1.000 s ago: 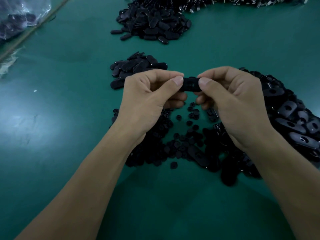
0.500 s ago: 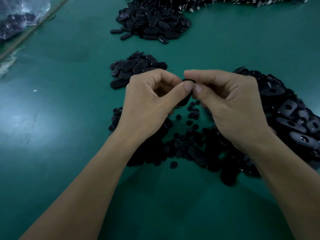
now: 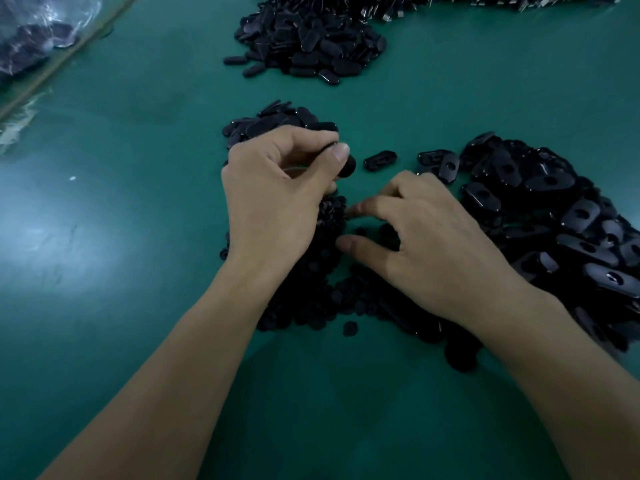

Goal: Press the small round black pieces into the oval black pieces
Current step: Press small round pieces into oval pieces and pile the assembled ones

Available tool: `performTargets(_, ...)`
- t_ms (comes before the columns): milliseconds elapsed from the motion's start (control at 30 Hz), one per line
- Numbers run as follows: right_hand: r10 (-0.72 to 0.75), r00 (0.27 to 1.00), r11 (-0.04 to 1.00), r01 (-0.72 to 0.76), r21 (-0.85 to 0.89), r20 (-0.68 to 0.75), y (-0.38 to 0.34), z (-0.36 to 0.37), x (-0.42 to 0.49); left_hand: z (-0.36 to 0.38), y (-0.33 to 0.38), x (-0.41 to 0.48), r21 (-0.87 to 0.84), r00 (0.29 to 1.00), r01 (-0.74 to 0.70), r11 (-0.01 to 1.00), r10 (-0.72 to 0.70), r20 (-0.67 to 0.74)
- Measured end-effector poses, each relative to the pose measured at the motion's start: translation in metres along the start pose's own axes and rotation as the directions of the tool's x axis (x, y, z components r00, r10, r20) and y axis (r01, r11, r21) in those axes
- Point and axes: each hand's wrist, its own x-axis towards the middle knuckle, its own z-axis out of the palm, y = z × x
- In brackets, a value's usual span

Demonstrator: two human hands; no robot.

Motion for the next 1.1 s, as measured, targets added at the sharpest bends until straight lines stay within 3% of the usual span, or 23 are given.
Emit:
performTargets(167,0.006,1.0,1.0,-0.006,-0.014,-0.013,0.0012,0.0028,-0.002,-0.0024,-0.0003,0.0019,-0.01,0.998,0.023,1.0,-0.023,-0.066)
performTargets(500,0.029,1.0,0.998,-0.029,0.05,-0.008,0.001,0.0015,0.0004,-0.0002,0.0015,-0.0002,-0.034,0.998,0.055,0.998,-0.056,-0.029)
performTargets(900,0.012,1.0,0.995,-0.011,-0.102,0.012,-0.0039,0.0054,0.0004,0.0031,0.0008,0.0003,-0.013,0.997,0.069,0.998,-0.07,-0.027)
performTargets(1100,0.06,0.997,0.998,-0.059,0.019,-0.047,-0.0035,0.0057,0.0017,0.0016,0.0012,0.0004,-0.001,0.997,0.063,0.998,-0.064,-0.031)
